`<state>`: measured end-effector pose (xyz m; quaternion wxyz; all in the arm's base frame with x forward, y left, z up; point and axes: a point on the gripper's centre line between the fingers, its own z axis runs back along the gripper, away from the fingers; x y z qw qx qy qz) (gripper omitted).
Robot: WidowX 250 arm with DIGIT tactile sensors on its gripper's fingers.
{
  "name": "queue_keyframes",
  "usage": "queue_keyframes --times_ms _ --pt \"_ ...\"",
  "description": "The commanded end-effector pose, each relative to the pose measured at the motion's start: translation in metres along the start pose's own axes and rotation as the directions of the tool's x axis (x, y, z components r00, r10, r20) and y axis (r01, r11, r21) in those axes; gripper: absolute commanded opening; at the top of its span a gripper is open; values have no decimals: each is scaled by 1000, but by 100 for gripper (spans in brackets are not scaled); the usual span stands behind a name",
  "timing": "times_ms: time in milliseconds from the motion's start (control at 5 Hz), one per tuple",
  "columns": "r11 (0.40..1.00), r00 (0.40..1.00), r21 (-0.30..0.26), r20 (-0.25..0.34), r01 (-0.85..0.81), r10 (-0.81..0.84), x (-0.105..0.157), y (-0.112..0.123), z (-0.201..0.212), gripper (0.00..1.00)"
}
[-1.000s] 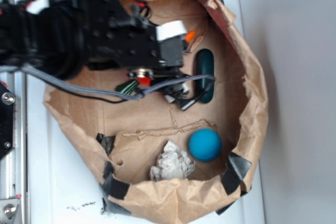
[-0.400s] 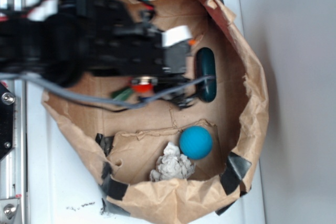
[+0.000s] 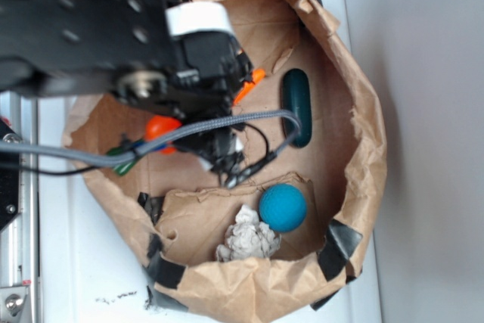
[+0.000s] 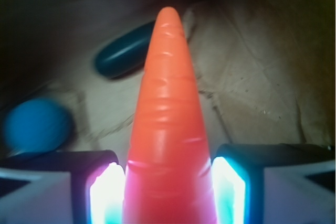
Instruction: Grab the carrot.
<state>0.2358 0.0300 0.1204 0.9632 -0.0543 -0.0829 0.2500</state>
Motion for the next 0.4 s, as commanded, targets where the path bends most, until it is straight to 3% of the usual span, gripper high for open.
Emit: queue_keyframes --times_ms 0,200 --pt "996 996 1 35 85 -85 13 4 89 0" --pt "999 995 23 87 44 -46 16 3 90 0"
